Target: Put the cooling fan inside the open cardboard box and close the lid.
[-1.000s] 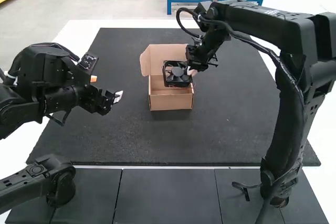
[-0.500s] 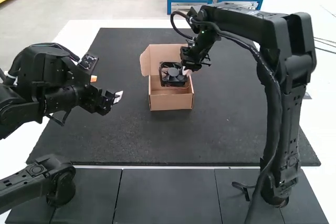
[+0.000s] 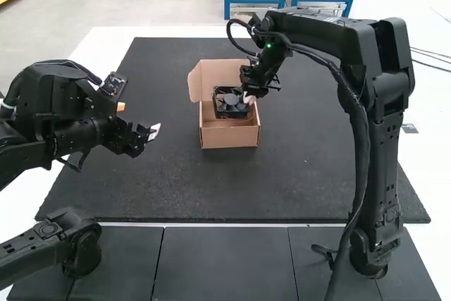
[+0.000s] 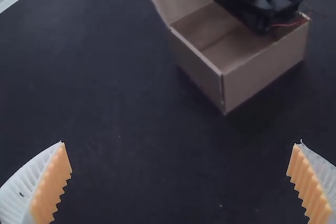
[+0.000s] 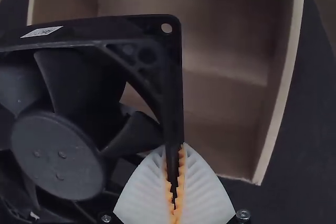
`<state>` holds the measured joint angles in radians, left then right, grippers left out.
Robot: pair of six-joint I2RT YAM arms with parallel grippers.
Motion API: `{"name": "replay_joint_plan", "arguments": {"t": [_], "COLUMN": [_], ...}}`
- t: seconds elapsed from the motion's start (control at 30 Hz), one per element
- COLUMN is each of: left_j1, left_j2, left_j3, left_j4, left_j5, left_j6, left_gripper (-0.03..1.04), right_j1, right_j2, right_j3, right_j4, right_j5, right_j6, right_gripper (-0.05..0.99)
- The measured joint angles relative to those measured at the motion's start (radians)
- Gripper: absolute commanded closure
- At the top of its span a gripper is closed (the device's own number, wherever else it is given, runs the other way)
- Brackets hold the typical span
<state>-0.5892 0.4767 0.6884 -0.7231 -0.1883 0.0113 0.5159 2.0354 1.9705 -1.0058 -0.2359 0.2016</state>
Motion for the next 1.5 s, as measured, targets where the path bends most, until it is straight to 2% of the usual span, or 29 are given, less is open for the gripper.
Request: {"name": "replay_joint_plan", "arguments": {"t": [0.93, 1.5], "left_j1": [0.000, 0.000], "left_j2": [0.000, 0.000], "left_j3": [-0.025, -0.025], "left_j4": [0.016, 0.026], "left_j5": [0.000, 0.000], "left_j6": [0.000, 0.000], "left_gripper": [0.04, 0.04], "right_j1": [-0.014, -0.015], "right_j2": [0.078, 0.125], "right_j3": [0.002, 0.001], "right_j4": [0.103, 0.123], "right_j5": [0.026, 0.033], "right_j6": [-0.005, -0.017], "right_gripper": [0.95, 0.95]}}
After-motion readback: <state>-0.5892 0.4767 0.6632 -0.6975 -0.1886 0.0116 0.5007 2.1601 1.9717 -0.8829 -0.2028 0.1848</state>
